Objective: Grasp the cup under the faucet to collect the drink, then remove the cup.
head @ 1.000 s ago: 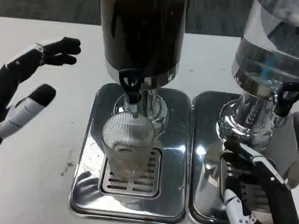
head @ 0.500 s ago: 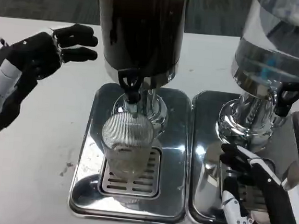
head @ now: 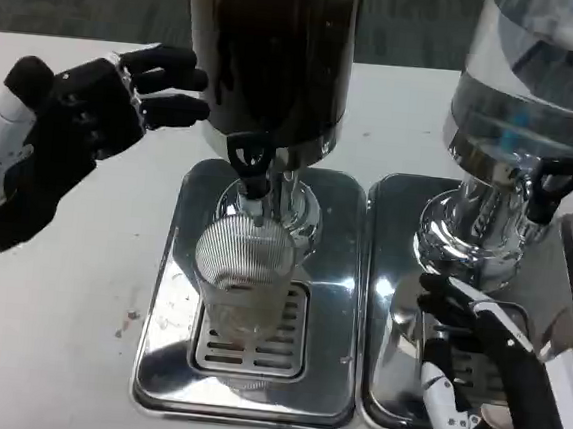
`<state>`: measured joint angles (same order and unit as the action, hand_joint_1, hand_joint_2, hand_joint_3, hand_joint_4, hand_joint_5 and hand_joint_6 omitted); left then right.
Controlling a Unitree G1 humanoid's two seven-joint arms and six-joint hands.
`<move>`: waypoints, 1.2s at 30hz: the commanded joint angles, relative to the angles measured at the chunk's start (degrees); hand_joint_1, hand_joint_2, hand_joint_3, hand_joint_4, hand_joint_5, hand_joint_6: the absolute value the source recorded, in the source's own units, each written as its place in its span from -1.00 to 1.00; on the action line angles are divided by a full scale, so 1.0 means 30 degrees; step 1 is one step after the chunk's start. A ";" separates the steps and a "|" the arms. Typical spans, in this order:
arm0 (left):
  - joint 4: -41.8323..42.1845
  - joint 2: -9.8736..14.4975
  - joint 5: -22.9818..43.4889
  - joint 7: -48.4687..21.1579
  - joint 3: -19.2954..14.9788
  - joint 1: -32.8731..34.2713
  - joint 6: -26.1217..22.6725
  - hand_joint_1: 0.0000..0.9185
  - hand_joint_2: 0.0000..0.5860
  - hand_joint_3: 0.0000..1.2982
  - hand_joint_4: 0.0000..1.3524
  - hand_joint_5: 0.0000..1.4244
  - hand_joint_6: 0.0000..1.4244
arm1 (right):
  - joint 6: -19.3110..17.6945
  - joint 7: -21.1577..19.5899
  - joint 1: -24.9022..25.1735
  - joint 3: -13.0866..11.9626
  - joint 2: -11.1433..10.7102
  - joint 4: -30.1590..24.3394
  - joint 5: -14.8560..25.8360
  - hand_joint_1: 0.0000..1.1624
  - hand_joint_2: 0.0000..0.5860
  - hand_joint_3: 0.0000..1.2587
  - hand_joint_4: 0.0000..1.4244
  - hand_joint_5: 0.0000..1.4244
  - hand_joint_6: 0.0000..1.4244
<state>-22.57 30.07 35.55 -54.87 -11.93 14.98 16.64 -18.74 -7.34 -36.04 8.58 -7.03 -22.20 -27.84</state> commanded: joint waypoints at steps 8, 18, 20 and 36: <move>0.1497 -0.0542 0.0086 -0.1215 -0.0248 0.0553 -0.2882 -1.00 -0.70 -0.50 -0.63 -0.57 -0.69 | -0.0215 -0.0368 0.0215 -0.0001 0.0068 0.0320 0.0143 0.01 0.77 -0.57 -0.56 -0.61 -0.54; 0.1381 -0.0917 -0.0685 -0.2038 0.0226 0.1285 -0.3547 -1.00 -0.67 -0.52 -0.67 -0.61 -0.71 | -0.0306 -0.0567 0.0217 -0.0043 0.0079 0.0459 0.0291 0.01 0.77 -0.57 -0.56 -0.61 -0.57; 0.1324 -0.0969 -0.0862 -0.2243 0.0309 0.1462 -0.3606 -1.00 -0.67 -0.52 -0.67 -0.61 -0.71 | -0.0268 -0.0632 0.0251 -0.0028 0.0096 0.0476 0.0240 0.01 0.77 -0.57 -0.56 -0.61 -0.57; 0.1492 -0.1354 -0.2387 -0.2914 0.1170 0.2090 -0.2573 -1.00 -0.69 -0.56 -0.72 -0.66 -0.78 | -0.0278 -0.1113 0.0012 0.0187 0.0199 0.0585 0.0287 0.01 0.77 -0.57 -0.56 -0.61 -0.57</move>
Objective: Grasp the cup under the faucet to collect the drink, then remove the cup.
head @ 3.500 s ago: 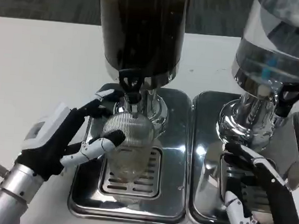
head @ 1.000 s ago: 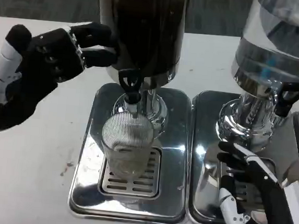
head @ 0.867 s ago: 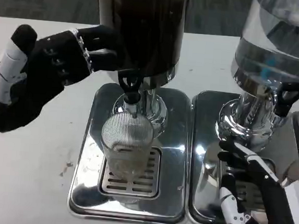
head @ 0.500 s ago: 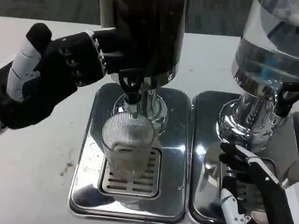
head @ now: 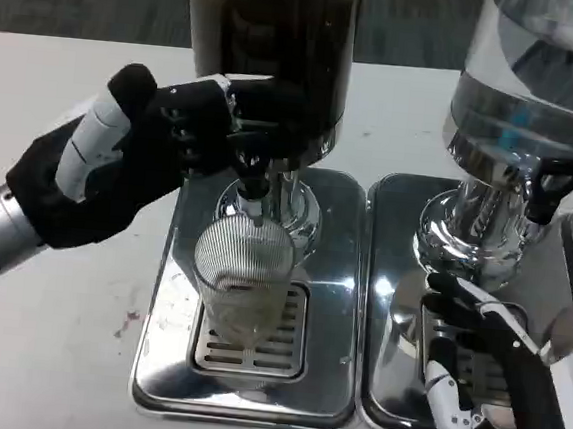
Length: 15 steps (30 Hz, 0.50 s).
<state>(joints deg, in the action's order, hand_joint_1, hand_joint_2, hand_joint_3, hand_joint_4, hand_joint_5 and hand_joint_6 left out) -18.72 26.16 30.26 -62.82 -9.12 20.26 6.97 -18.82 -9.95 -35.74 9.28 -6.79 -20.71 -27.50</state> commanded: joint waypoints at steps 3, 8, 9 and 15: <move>0.0441 -0.0083 -0.0793 -0.0259 0.0218 0.0266 0.1065 -1.00 -0.69 -0.56 -0.72 -0.66 -0.78 | -0.0229 -0.0292 0.0002 -0.0024 0.0126 0.0068 0.0058 0.01 0.77 -0.57 -0.56 -0.61 -0.58; 0.1030 -0.0103 -0.0744 -0.0193 0.0228 -0.0078 0.1346 -1.00 -0.69 -0.57 -0.74 -0.68 -0.80 | -0.0191 -0.0228 0.0170 -0.0017 0.0081 0.0142 0.0097 0.01 0.77 -0.57 -0.56 -0.61 -0.58; 0.1130 -0.0102 -0.0732 -0.0183 0.0237 -0.0149 0.1347 -1.00 -0.69 -0.57 -0.74 -0.68 -0.80 | -0.0149 -0.0207 0.0188 -0.0028 0.0094 0.0165 0.0158 0.01 0.77 -0.57 -0.56 -0.61 -0.58; 0.1497 -0.0075 -0.0724 -0.0264 0.0329 -0.0632 0.1211 -1.00 -0.68 -0.57 -0.74 -0.69 -0.80 | -0.0069 -0.0135 0.0361 -0.0058 0.0069 0.0212 0.0215 0.01 0.78 -0.57 -0.56 -0.61 -0.59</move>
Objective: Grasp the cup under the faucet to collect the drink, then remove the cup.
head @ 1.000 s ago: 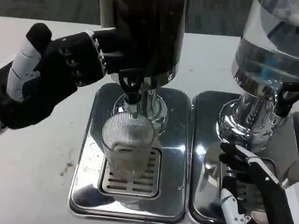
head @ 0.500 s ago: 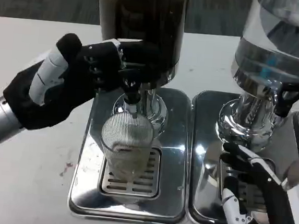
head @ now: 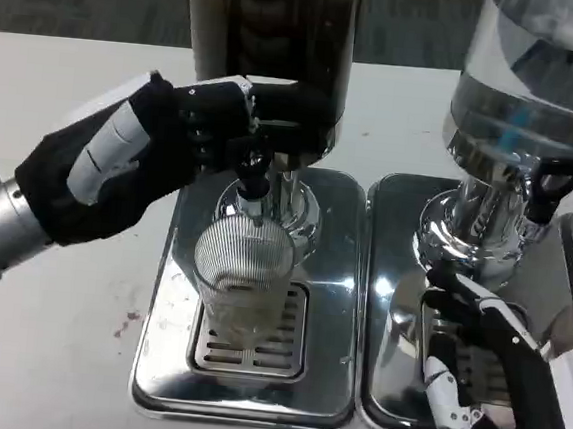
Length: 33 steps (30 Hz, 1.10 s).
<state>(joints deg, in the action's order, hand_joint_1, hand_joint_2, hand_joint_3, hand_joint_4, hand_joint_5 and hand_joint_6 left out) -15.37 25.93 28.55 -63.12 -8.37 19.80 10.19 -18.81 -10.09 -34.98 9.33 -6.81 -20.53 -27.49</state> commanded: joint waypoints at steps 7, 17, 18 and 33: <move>0.0733 -0.0044 0.0021 -0.0217 0.0274 -0.0966 -0.0336 -1.00 -0.67 -0.59 -0.75 -0.69 -0.80 | 0.0003 -0.0008 0.0135 -0.0115 0.0012 0.0187 0.0297 0.00 0.80 -0.57 -0.56 -0.61 -0.60; 0.1189 -0.0122 0.0253 -0.0338 0.0245 -0.1358 -0.0423 -1.00 -0.67 -0.66 -0.83 -0.74 -0.82 | -0.0002 0.0140 0.0284 -0.0093 -0.0081 0.0322 0.0484 -0.01 0.81 -0.57 -0.56 -0.61 -0.60; 0.1223 -0.0118 0.0256 -0.0340 0.0245 -0.1384 -0.0392 -1.00 -0.67 -0.66 -0.83 -0.74 -0.83 | 0.0029 0.0161 0.0326 -0.0092 -0.0098 0.0308 0.0458 -0.01 0.81 -0.57 -0.56 -0.61 -0.60; 0.1951 0.0226 -0.0628 -0.0655 0.0447 -0.2051 0.1821 -1.00 -0.67 -0.67 -0.84 -0.76 -0.83 | 0.0119 0.0458 0.0518 -0.0200 -0.0259 0.0188 0.0602 -0.02 0.81 -0.57 -0.56 -0.62 -0.62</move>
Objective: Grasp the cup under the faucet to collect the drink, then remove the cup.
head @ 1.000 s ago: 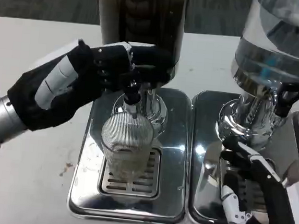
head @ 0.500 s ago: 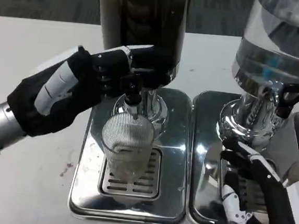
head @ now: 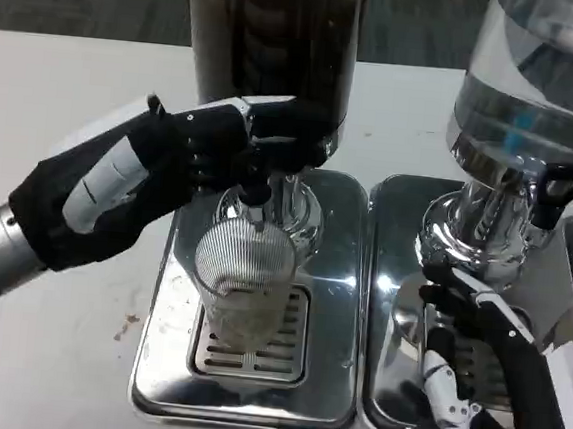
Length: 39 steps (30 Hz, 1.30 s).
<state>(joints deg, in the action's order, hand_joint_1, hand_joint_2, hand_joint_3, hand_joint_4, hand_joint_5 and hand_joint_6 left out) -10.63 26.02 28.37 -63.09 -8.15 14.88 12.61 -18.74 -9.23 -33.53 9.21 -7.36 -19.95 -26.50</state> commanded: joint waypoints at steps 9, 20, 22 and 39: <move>0.0267 0.0300 -0.1189 -0.0500 0.0534 -0.0285 0.2633 -1.00 -0.66 -0.68 -0.85 -0.78 -0.85 | 0.0025 0.0071 -0.0066 -0.0229 -0.0021 -0.0115 0.0150 -0.02 0.81 -0.57 -0.56 -0.63 -0.63; 0.0478 0.0321 -0.1214 -0.0546 0.0531 -0.0355 0.3107 -1.00 -0.66 -0.68 -0.86 -0.78 -0.85 | 0.0304 0.0324 0.0481 -0.0292 -0.0090 -0.0233 0.0034 -0.02 0.77 -0.58 -0.57 -0.63 -0.63; 0.0523 0.0344 -0.1233 -0.0566 0.0537 -0.0368 0.3176 -1.00 -0.66 -0.68 -0.85 -0.78 -0.85 | 0.0332 0.0323 0.0577 -0.0315 -0.0085 -0.0227 -0.0024 -0.02 0.75 -0.58 -0.57 -0.63 -0.63; 0.0874 0.0499 -0.1264 -0.0525 0.0543 -0.0390 0.3848 -1.00 -0.66 -0.68 -0.84 -0.76 -0.83 | 0.0996 0.1447 0.1500 -0.0120 -0.0267 -0.0311 0.0044 0.02 0.31 -0.65 -0.66 -0.67 -0.63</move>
<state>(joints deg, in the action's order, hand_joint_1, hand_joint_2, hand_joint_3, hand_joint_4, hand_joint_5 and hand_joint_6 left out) -9.60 26.99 24.46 -63.08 -7.60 14.18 22.53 -16.65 -5.65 -29.51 8.83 -7.69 -20.42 -26.72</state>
